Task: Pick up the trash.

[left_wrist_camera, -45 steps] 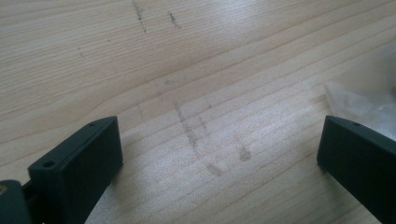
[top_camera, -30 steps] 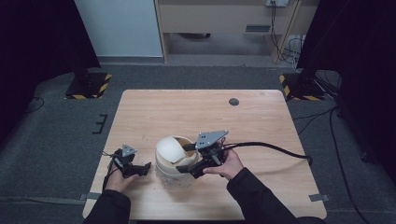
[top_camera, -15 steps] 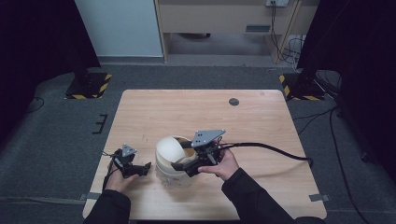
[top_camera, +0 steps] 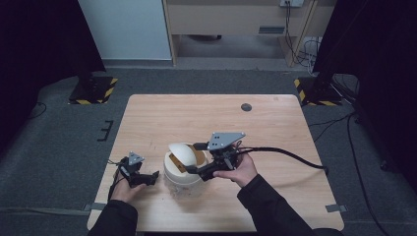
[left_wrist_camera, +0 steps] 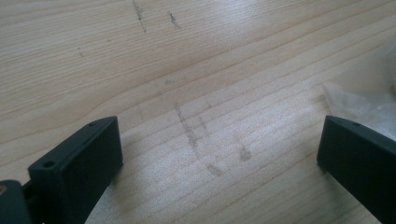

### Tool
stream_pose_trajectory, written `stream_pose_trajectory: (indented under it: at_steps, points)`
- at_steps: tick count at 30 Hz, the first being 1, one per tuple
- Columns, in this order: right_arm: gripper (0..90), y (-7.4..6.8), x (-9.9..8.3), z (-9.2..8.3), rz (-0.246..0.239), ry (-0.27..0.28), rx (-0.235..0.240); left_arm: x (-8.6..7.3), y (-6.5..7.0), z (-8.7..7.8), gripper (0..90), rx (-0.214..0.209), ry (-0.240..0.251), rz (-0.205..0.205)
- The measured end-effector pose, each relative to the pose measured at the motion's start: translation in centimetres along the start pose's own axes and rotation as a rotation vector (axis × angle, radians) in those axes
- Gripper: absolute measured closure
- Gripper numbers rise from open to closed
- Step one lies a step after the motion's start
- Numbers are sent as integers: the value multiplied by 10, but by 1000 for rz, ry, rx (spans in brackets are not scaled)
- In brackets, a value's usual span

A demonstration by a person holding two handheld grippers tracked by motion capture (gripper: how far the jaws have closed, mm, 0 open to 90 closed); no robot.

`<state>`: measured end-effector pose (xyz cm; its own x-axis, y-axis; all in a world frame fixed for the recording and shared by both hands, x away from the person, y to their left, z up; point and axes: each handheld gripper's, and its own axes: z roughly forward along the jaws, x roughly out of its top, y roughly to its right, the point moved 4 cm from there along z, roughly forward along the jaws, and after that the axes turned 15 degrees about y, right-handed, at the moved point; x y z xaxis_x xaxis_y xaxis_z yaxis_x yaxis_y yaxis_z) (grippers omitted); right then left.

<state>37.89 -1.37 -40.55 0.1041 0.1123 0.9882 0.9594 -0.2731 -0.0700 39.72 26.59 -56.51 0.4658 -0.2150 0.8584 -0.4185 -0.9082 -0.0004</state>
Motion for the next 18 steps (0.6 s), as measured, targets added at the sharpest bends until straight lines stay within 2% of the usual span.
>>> stream_pose_trajectory:
  at_steps: [5,9,12,13,14,18]
  points:
    - [222,4,7,-16,-5,35,-31,0,0,0,0,0,0,0]
    - [224,15,12,-38,-6,71,-78,0,0,0,0,0,0,0]
    - [225,26,12,-57,-8,88,-137,0,0,0,0,0,0,0]
    - [233,33,8,-72,-5,94,-180,0,0,0,0,0,0,0]
    - [233,33,8,-72,-5,94,-180,0,0,0,0,-1,0,0]
    - [243,44,-3,-96,-3,74,-251,0,0,0,0,0,0,0]
